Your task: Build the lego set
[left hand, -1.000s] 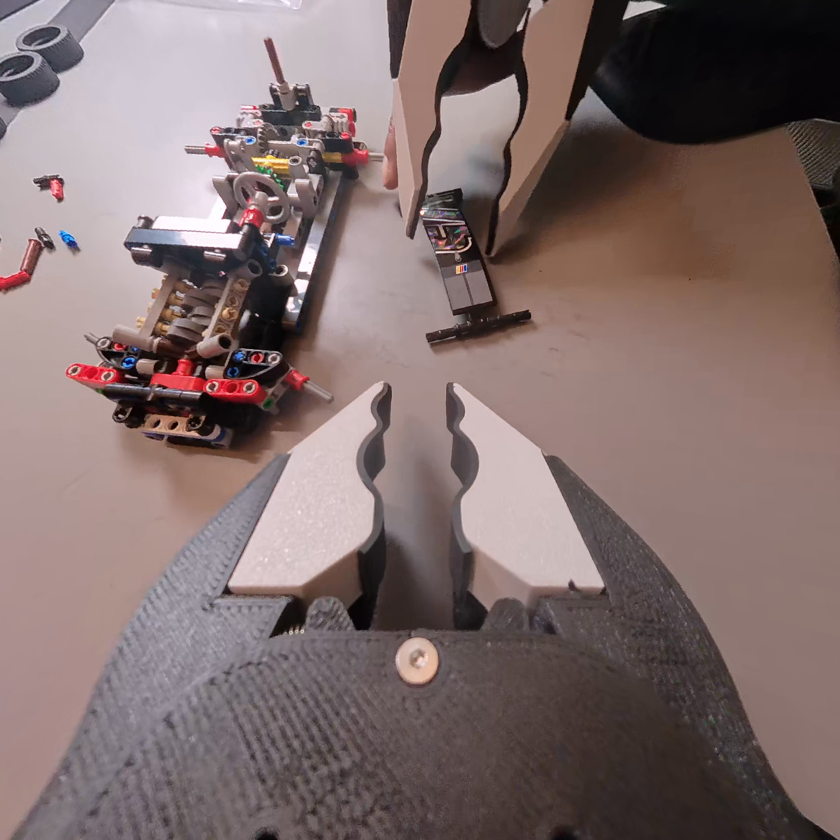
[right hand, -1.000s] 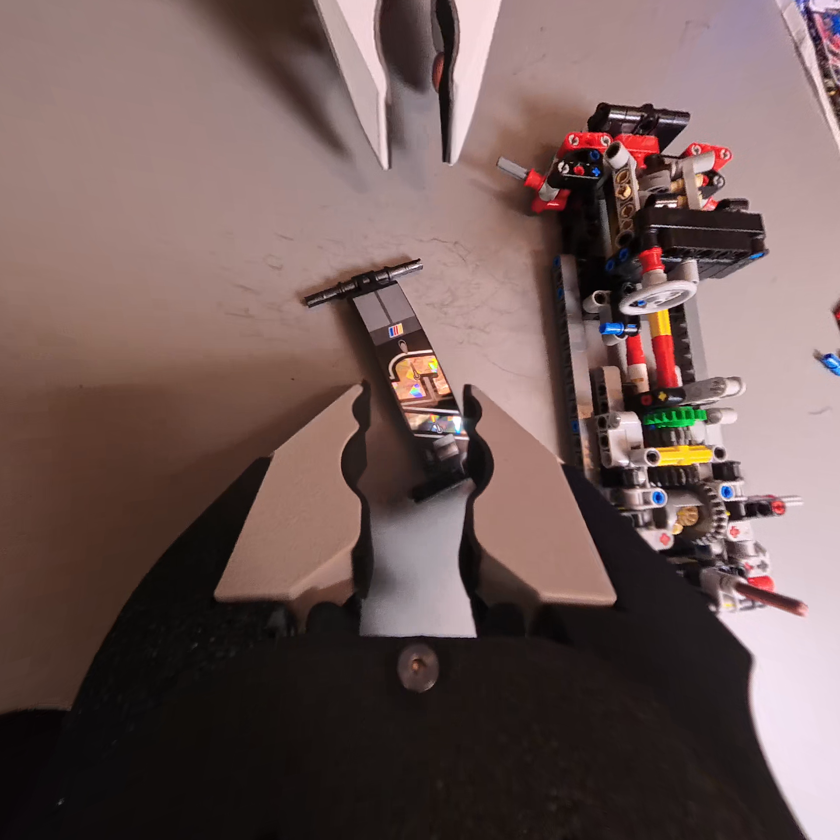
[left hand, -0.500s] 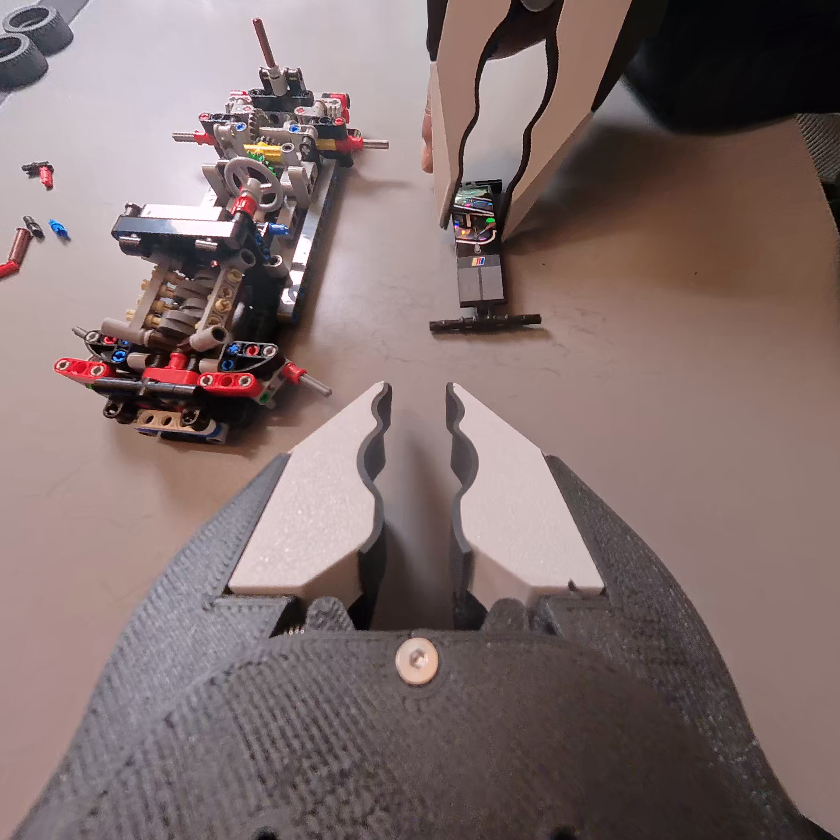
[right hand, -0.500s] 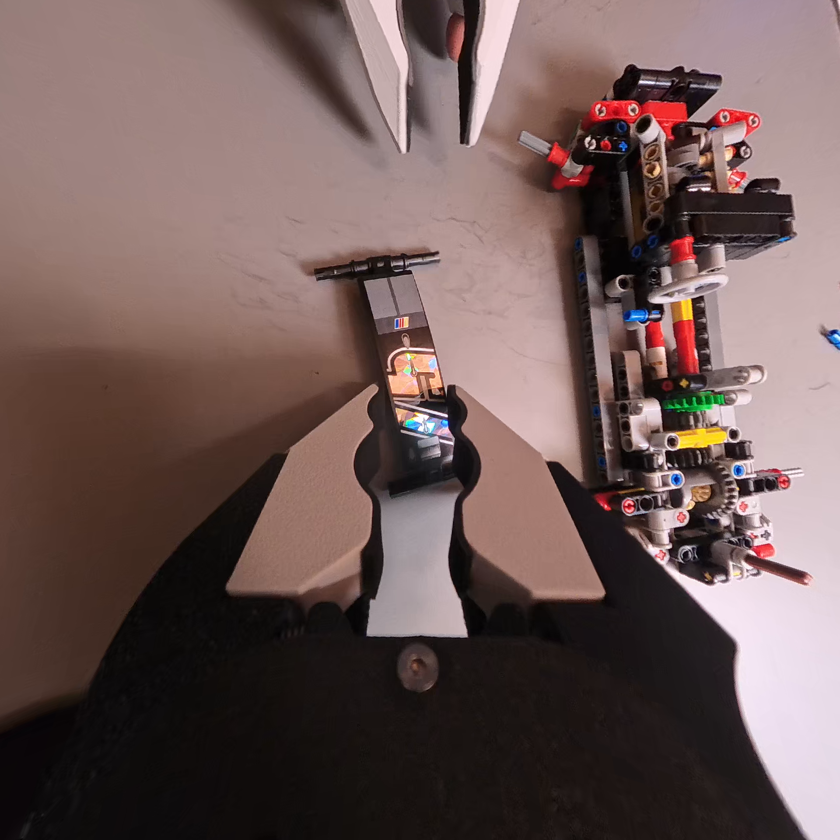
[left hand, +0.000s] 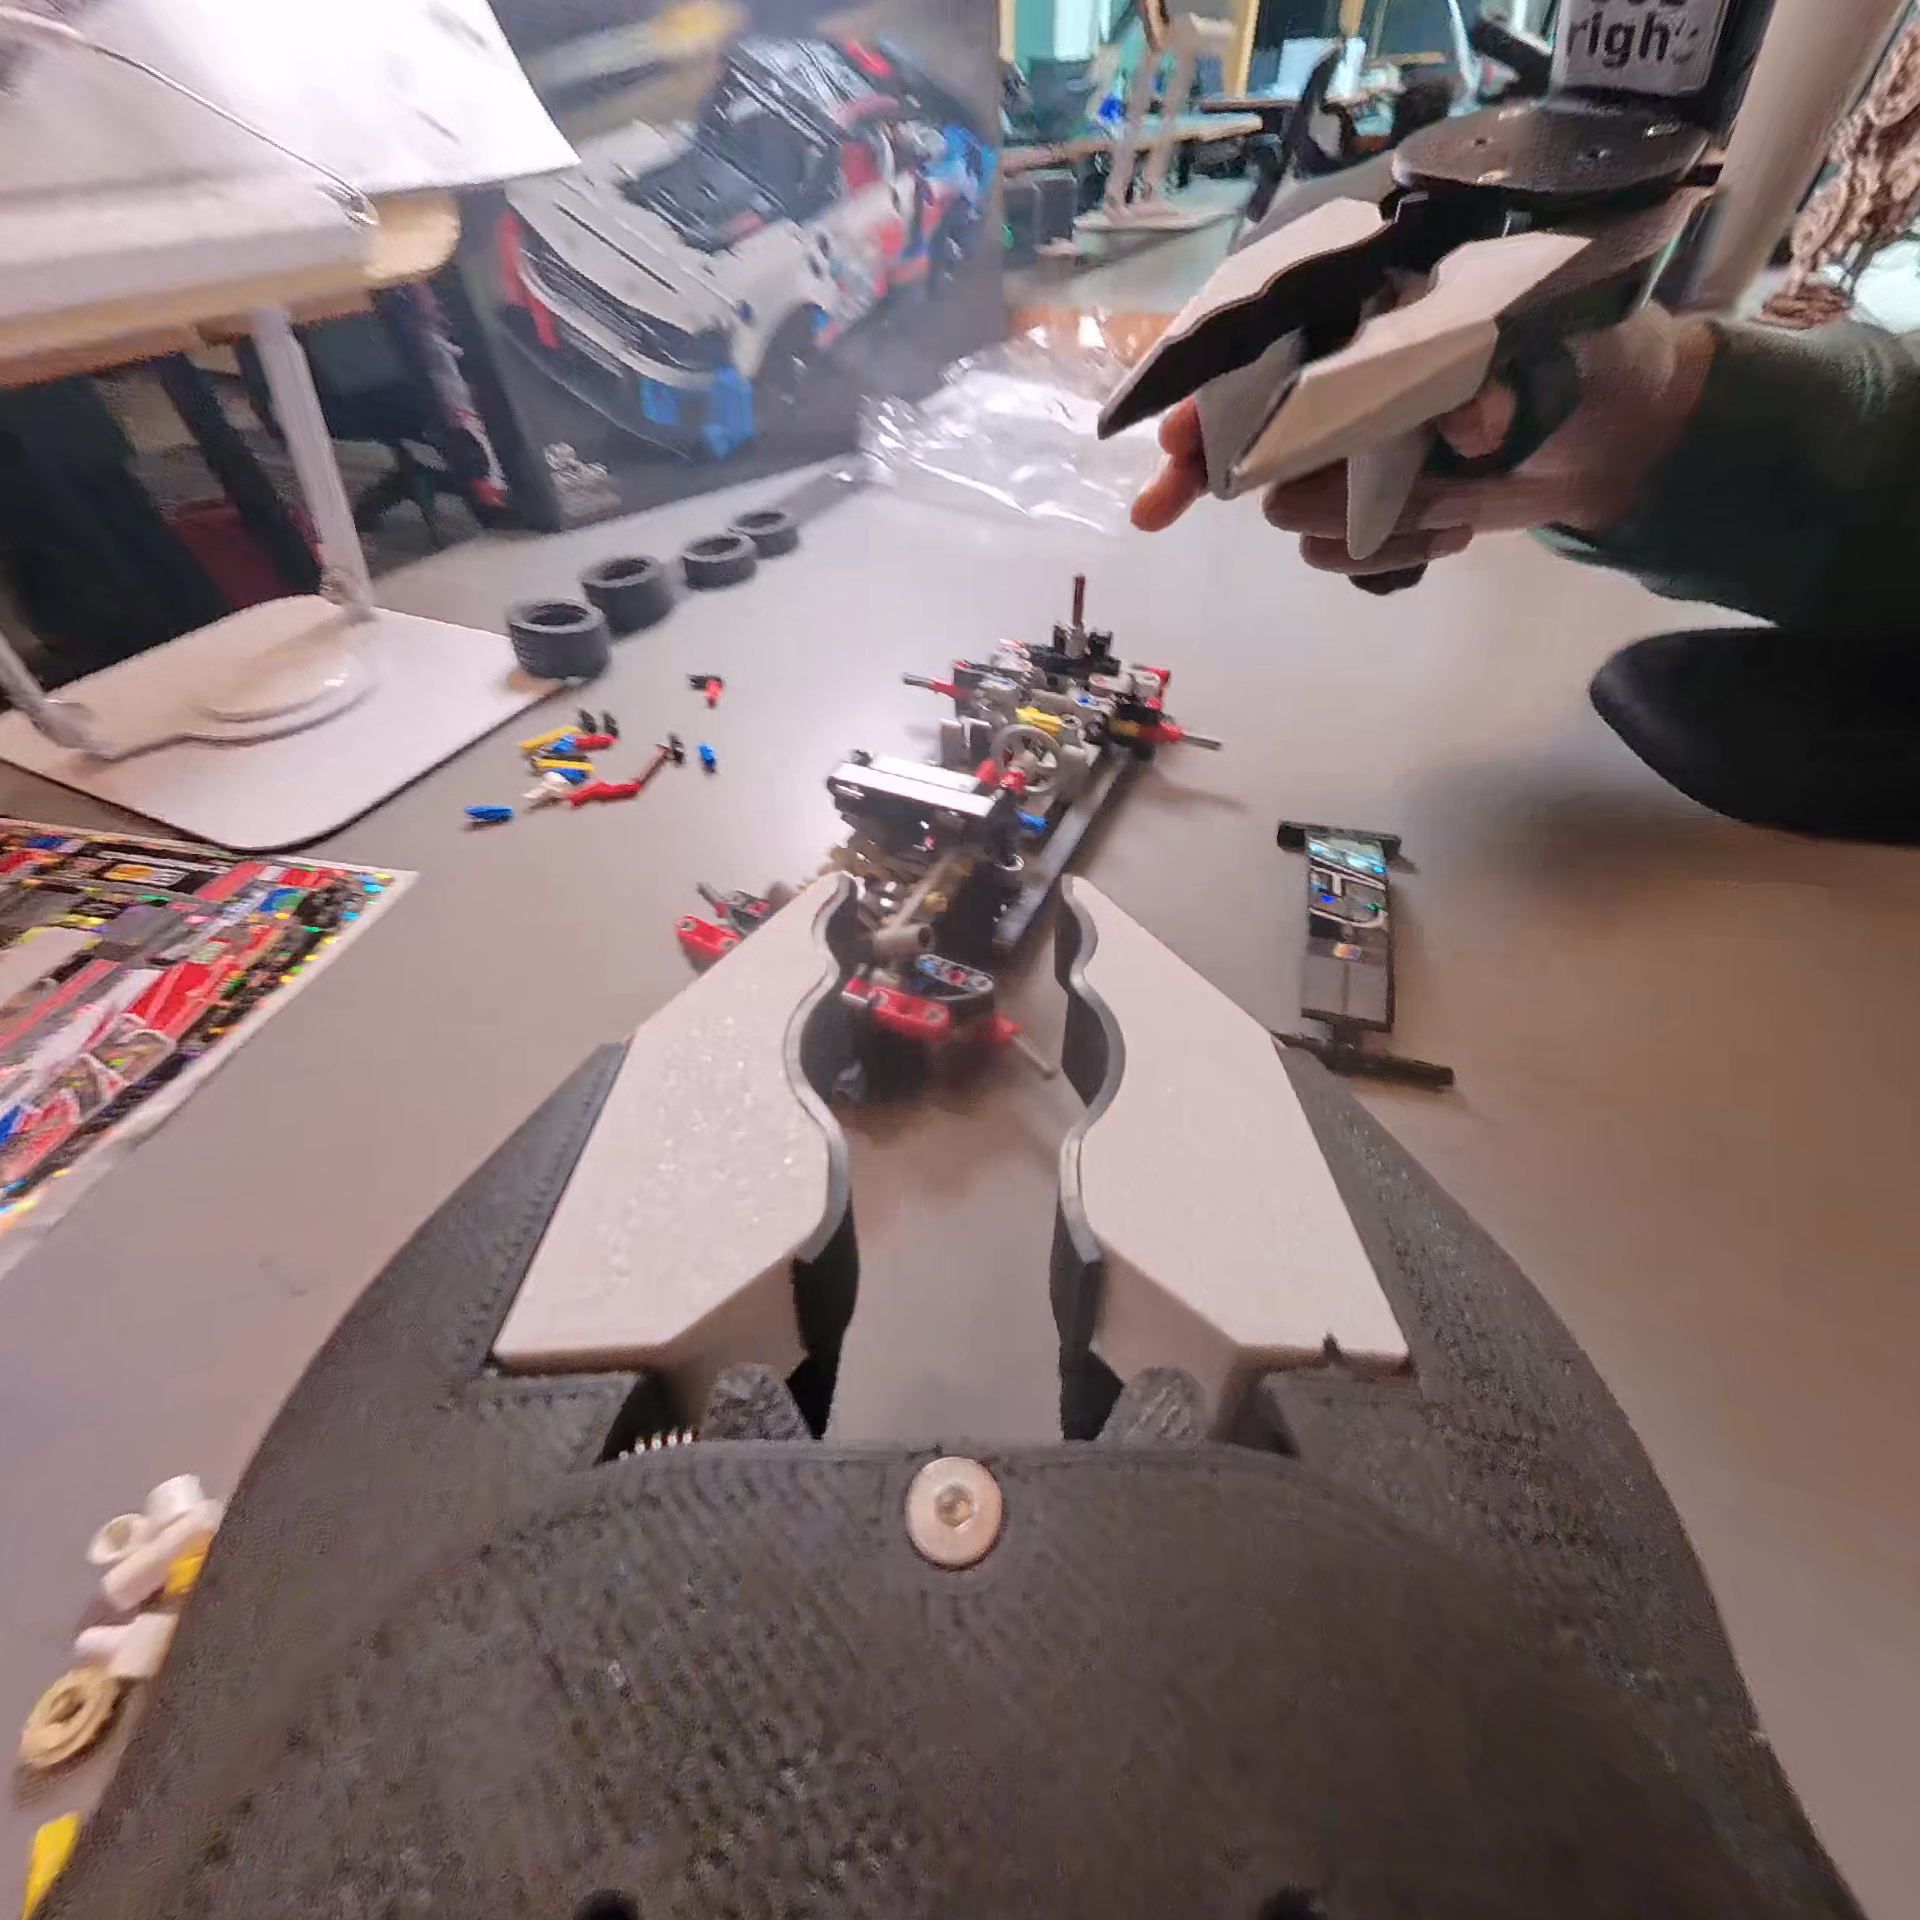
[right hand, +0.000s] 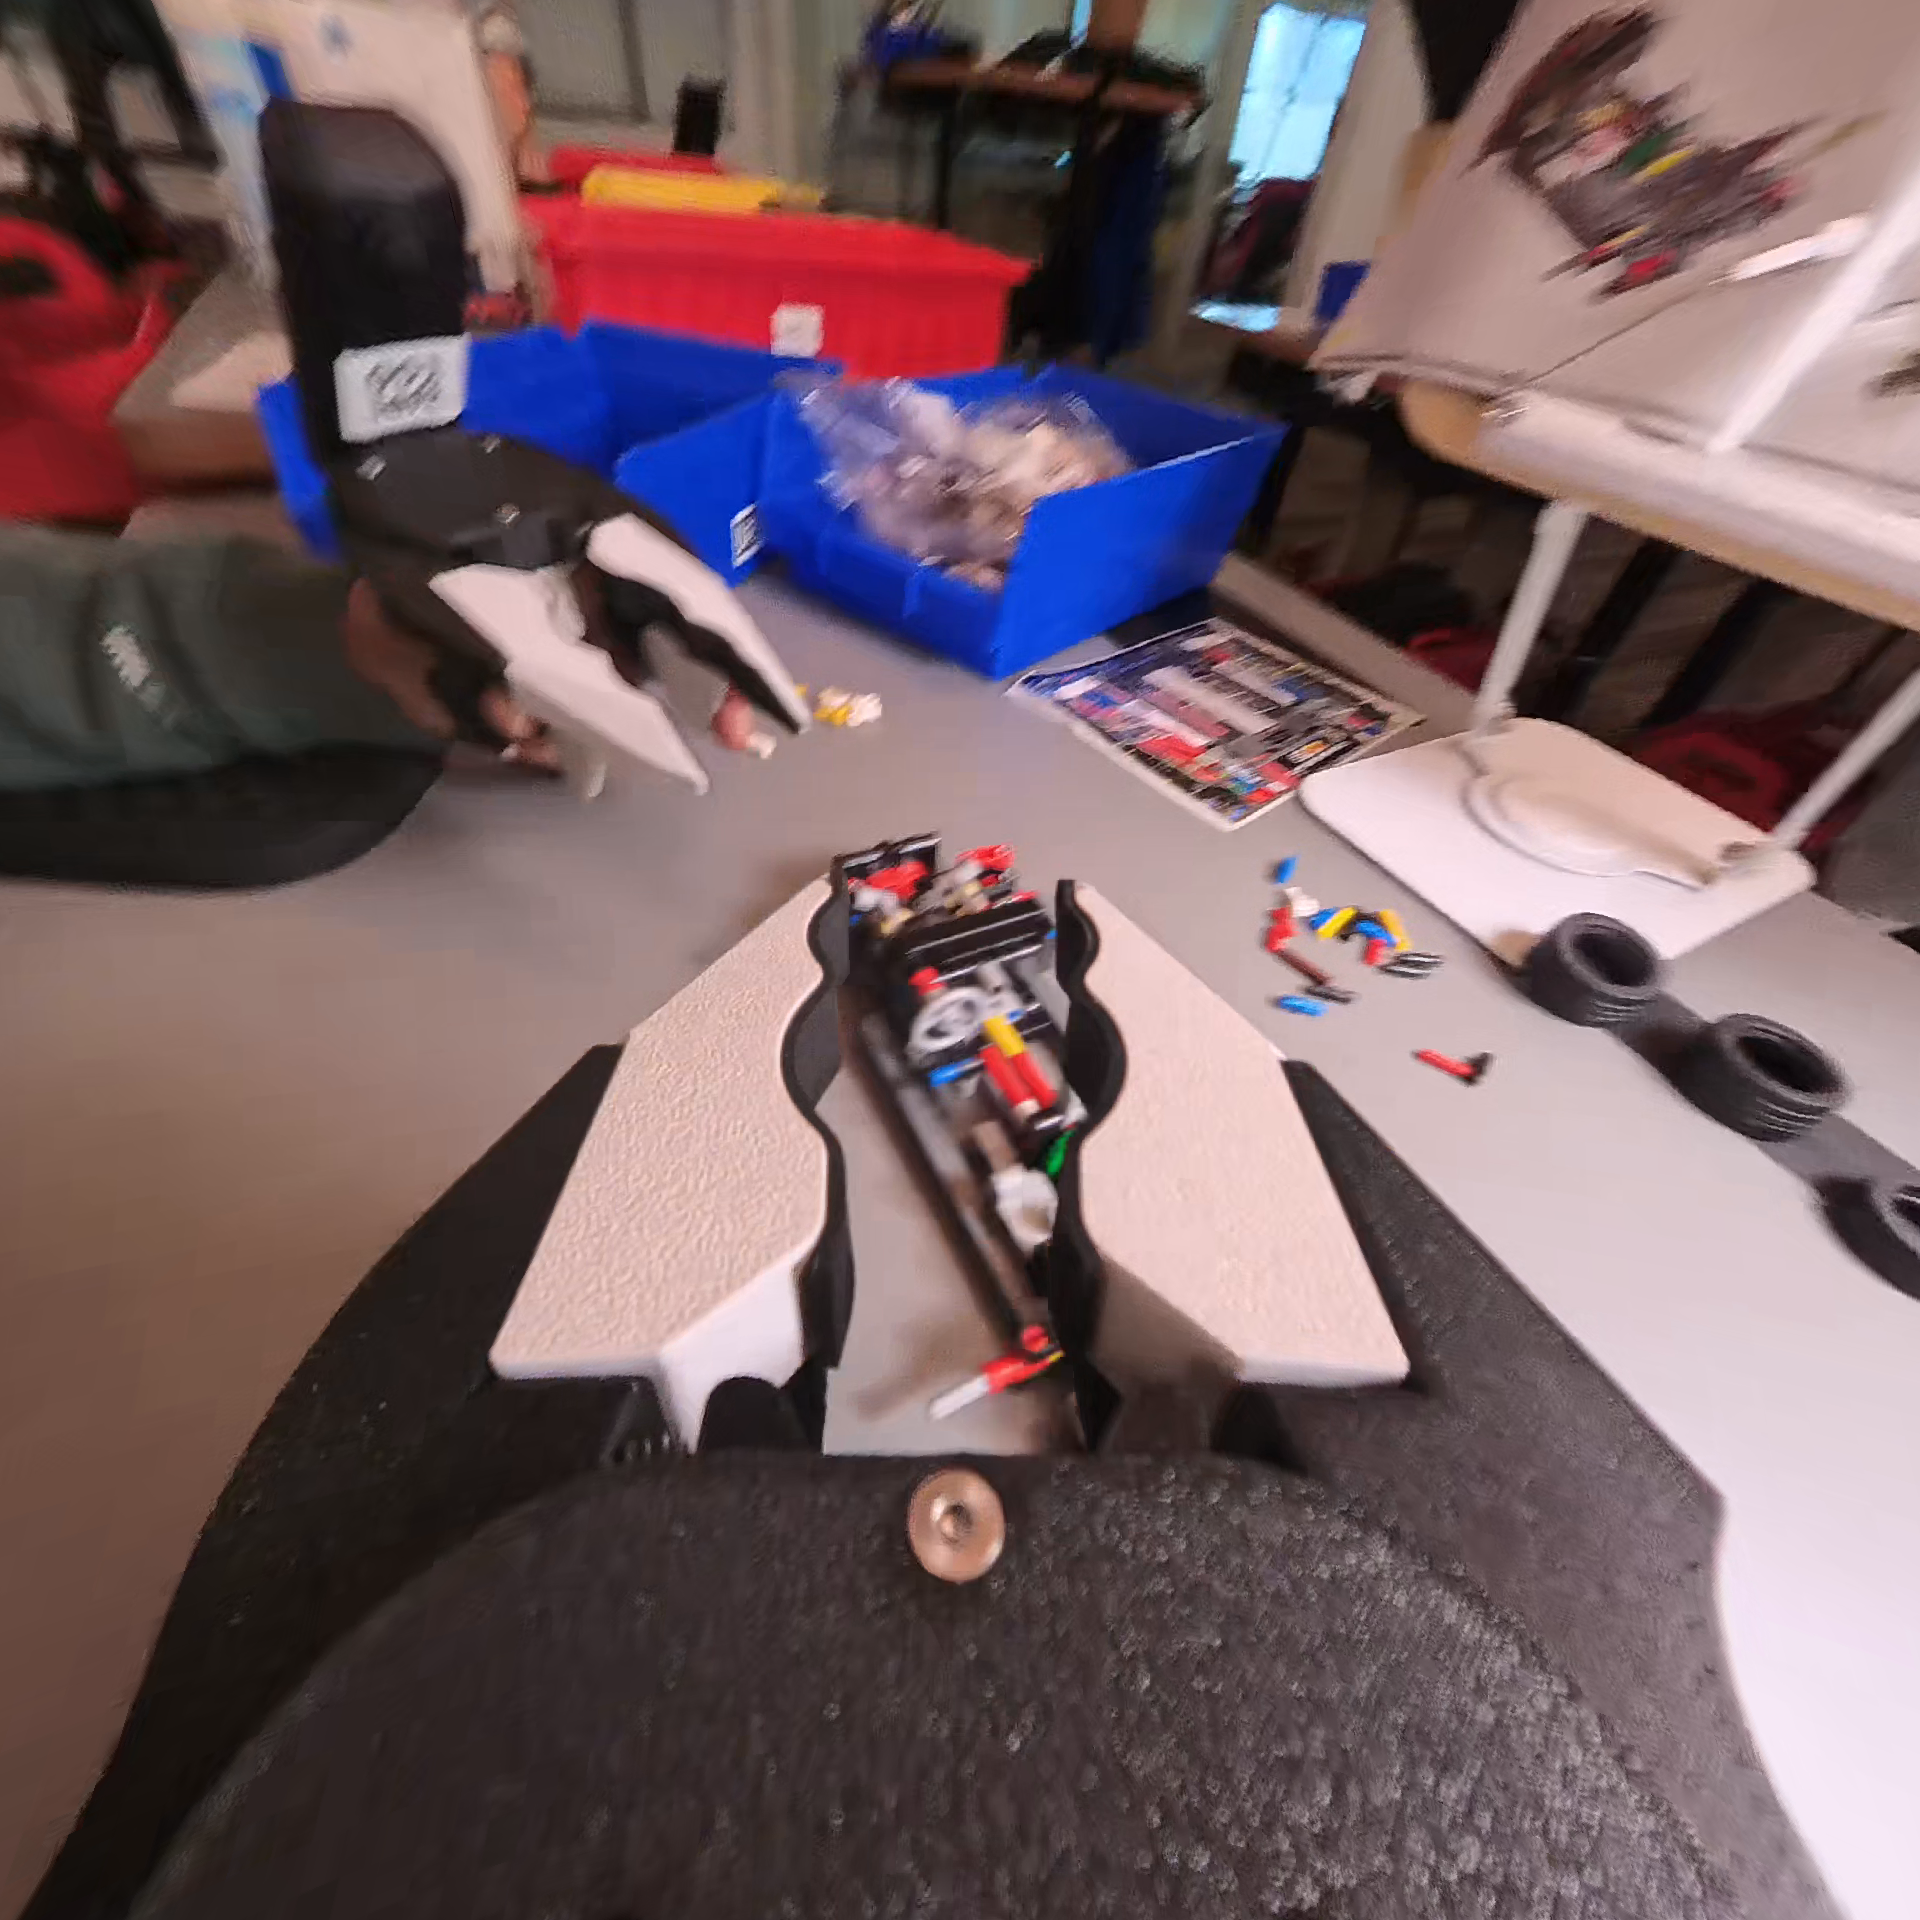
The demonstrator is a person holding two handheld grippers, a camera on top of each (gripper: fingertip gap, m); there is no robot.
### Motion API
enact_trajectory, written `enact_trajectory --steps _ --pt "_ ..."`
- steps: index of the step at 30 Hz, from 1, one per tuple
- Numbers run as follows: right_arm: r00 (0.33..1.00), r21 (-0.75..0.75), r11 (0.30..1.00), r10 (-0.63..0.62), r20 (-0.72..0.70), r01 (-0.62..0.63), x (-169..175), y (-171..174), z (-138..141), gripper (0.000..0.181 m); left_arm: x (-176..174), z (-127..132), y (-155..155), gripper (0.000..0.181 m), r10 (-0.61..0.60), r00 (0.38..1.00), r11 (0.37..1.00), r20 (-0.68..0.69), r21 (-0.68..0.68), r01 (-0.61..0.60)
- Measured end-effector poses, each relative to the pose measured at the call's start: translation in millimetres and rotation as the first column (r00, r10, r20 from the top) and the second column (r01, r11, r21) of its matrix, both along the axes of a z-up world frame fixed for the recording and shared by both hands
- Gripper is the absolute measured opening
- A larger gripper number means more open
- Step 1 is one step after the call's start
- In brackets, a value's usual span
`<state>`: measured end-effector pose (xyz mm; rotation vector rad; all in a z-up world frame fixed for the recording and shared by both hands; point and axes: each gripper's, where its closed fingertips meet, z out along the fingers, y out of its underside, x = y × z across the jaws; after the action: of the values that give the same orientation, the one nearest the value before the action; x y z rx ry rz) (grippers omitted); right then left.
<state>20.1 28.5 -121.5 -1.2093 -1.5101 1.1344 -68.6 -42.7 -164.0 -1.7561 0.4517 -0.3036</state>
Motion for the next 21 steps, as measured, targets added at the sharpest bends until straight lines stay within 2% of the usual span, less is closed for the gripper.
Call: enact_trajectory --steps 3,6,10,15,19,21 --pt "0.994 -0.052 0.996 -0.082 -0.072 0.079 -4.9 29.5 20.5 0.035 -9.5 6.7 2.7 0.034 0.057 0.998 0.997 -0.001 0.049 -0.056" --pt "0.981 -0.015 0.987 -0.163 -0.105 0.162 -12.6 58.3 34.6 0.031 -9.8 5.1 3.7 0.034 0.061 0.998 0.997 -0.003 0.047 -0.061" --pt "0.953 0.178 0.937 -0.289 -0.092 0.301 -43.7 120.0 56.3 0.027 -8.0 8.6 3.1 0.033 0.065 0.998 0.995 -0.022 0.077 -0.063" --pt "0.910 0.399 0.825 -0.410 -0.063 0.399 -117.1 218.2 90.6 0.027 -20.1 12.7 12.3 0.031 0.142 0.990 0.985 -0.006 0.101 -0.141" --pt "0.901 0.587 0.738 -0.432 0.032 0.333 -181.5 258.1 84.4 0.037 -57.3 47.3 49.8 0.028 0.281 0.959 0.951 -0.034 0.142 -0.273" --pt "0.882 0.665 0.683 -0.464 0.075 0.303 -200.8 269.5 72.4 0.022 -80.5 76.2 81.5 0.028 0.337 0.940 0.933 -0.056 0.153 -0.326"
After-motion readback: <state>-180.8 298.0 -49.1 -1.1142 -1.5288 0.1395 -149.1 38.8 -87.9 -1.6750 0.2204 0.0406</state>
